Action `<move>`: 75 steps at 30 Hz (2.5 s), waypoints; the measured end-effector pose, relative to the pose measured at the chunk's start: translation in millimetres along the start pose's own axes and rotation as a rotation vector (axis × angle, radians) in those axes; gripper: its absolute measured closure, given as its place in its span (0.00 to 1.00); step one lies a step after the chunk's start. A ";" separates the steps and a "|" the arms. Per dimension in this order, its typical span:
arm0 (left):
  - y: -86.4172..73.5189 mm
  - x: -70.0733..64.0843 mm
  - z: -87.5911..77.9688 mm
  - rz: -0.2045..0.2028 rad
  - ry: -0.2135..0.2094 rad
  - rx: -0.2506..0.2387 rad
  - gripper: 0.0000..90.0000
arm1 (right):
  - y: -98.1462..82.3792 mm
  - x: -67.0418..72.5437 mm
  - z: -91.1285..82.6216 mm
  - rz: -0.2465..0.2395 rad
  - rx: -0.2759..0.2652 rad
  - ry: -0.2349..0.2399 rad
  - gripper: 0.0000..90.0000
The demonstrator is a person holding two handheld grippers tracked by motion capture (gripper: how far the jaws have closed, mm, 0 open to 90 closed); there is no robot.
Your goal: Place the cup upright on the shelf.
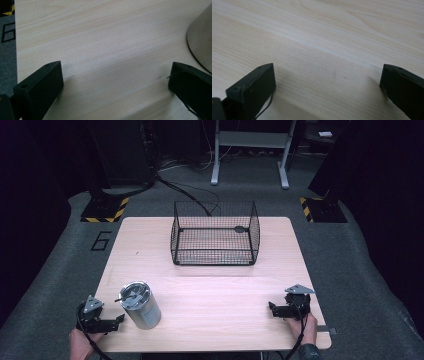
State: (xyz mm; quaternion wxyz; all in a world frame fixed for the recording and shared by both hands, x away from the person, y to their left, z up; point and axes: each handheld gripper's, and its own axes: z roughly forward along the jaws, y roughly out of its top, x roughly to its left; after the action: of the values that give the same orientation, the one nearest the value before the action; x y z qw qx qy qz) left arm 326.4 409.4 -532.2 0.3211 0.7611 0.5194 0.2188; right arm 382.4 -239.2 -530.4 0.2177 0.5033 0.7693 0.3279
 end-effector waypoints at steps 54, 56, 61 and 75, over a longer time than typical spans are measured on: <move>15.1 -39.3 -53.9 0.099 -0.232 -0.211 0.00 | 1.7 0.7 1.0 0.002 0.010 -0.001 0.00; 18.4 -43.5 -55.8 0.096 -0.242 -0.236 0.00 | 1.7 0.5 1.2 -0.001 0.009 0.000 0.00; 28.8 -52.2 -60.7 0.106 -0.260 -0.259 0.00 | 1.7 0.7 1.1 0.001 0.010 0.000 0.00; 44.3 -70.4 -64.4 0.080 -0.291 -0.377 0.00 | 1.7 0.5 1.1 -0.003 0.005 0.001 0.01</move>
State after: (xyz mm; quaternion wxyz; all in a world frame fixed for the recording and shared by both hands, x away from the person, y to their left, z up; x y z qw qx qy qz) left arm 286.6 349.4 -455.5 0.5200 0.7311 0.3873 0.2124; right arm 384.0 -238.0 -530.0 0.2163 0.5025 0.7710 0.3259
